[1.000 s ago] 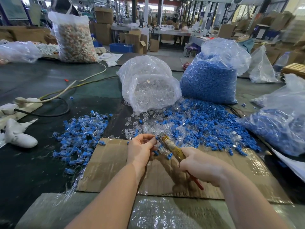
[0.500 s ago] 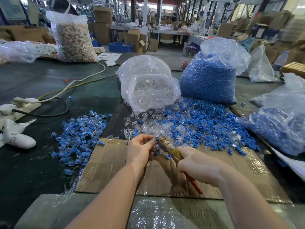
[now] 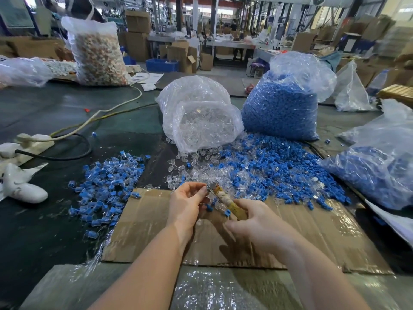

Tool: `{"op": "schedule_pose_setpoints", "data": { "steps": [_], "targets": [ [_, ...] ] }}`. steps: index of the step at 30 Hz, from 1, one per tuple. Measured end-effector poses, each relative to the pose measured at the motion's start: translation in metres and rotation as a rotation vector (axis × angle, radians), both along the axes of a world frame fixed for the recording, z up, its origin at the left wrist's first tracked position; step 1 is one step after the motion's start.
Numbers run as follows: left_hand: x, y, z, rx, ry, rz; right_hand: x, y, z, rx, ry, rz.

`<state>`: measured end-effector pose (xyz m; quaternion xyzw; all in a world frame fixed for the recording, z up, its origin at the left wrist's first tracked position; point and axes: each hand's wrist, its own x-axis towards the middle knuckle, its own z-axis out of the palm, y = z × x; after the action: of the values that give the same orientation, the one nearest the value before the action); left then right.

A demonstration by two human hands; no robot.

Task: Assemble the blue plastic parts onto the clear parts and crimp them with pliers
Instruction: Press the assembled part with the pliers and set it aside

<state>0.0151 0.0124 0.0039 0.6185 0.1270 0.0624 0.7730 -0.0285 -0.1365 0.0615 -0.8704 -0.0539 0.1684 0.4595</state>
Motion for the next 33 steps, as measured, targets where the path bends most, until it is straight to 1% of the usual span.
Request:
{"op": "schedule_pose_setpoints", "data": {
  "steps": [2, 3, 5, 6, 7, 9, 10, 11, 13, 14, 16, 17, 18, 20, 21, 22, 23, 25, 26, 29, 31, 33],
  "targets": [
    [0.000, -0.002, -0.001, 0.001, -0.018, 0.009, -0.004, 0.000, -0.004, 0.092, -0.001, -0.050],
    [0.000, -0.003, -0.001, 0.011, -0.021, 0.015, -0.006, 0.001, -0.007, 0.080, -0.036, -0.077],
    [-0.001, -0.005, -0.001, 0.036, -0.025, 0.030, -0.010, 0.004, -0.011, -0.065, -0.168, -0.108],
    [-0.002, -0.005, -0.001, 0.039, -0.027, 0.033, -0.012, 0.004, -0.013, -0.081, -0.179, -0.110],
    [-0.003, -0.004, 0.000, 0.038, -0.027, 0.028, -0.013, 0.002, -0.012, 0.005, -0.116, -0.107],
    [-0.005, -0.003, 0.001, 0.024, -0.029, 0.002, -0.013, -0.005, -0.009, 0.280, 0.098, -0.087],
    [-0.006, -0.002, 0.002, 0.017, -0.036, -0.009, -0.012, -0.007, -0.009, 0.339, 0.126, -0.081],
    [-0.007, -0.002, 0.003, 0.015, -0.044, -0.013, -0.011, -0.010, -0.010, 0.280, 0.060, -0.070],
    [-0.008, -0.003, 0.003, 0.031, -0.060, -0.009, -0.009, -0.013, -0.018, -0.069, -0.167, -0.058],
    [-0.009, -0.004, 0.003, 0.043, -0.069, -0.008, -0.008, -0.012, -0.020, -0.182, -0.257, -0.060],
    [-0.009, -0.004, 0.002, 0.059, -0.075, -0.010, -0.008, -0.012, -0.020, -0.227, -0.325, -0.061],
    [-0.009, -0.003, 0.002, 0.061, -0.073, -0.012, -0.008, -0.014, -0.021, -0.200, -0.307, -0.047],
    [-0.009, -0.002, 0.001, 0.057, -0.070, -0.012, -0.008, -0.016, -0.020, -0.127, -0.249, -0.041],
    [-0.008, 0.001, -0.001, 0.025, -0.065, 0.005, -0.008, -0.018, -0.016, 0.143, -0.066, -0.059],
    [-0.007, 0.002, -0.002, -0.004, -0.063, 0.021, -0.007, -0.020, -0.015, 0.210, -0.028, -0.086],
    [-0.006, 0.003, -0.003, -0.031, -0.062, 0.034, -0.004, -0.023, -0.015, 0.181, -0.051, -0.113],
    [-0.006, 0.004, -0.004, -0.046, -0.061, 0.043, -0.001, -0.025, -0.017, 0.109, -0.118, -0.141],
    [-0.006, 0.005, -0.006, -0.050, -0.065, 0.053, 0.007, -0.032, -0.020, -0.097, -0.274, -0.247],
    [-0.007, 0.005, -0.007, -0.047, -0.071, 0.056, 0.012, -0.035, -0.021, -0.210, -0.318, -0.303],
    [-0.007, 0.004, -0.008, -0.030, -0.102, 0.078, 0.023, -0.042, -0.026, -0.568, -0.334, -0.383],
    [-0.007, 0.004, -0.008, -0.020, -0.124, 0.104, 0.027, -0.047, -0.033, -0.718, -0.325, -0.405],
    [-0.007, 0.004, -0.009, 0.000, -0.132, 0.125, 0.030, -0.051, -0.040, -0.805, -0.310, -0.411]
  ]
}}
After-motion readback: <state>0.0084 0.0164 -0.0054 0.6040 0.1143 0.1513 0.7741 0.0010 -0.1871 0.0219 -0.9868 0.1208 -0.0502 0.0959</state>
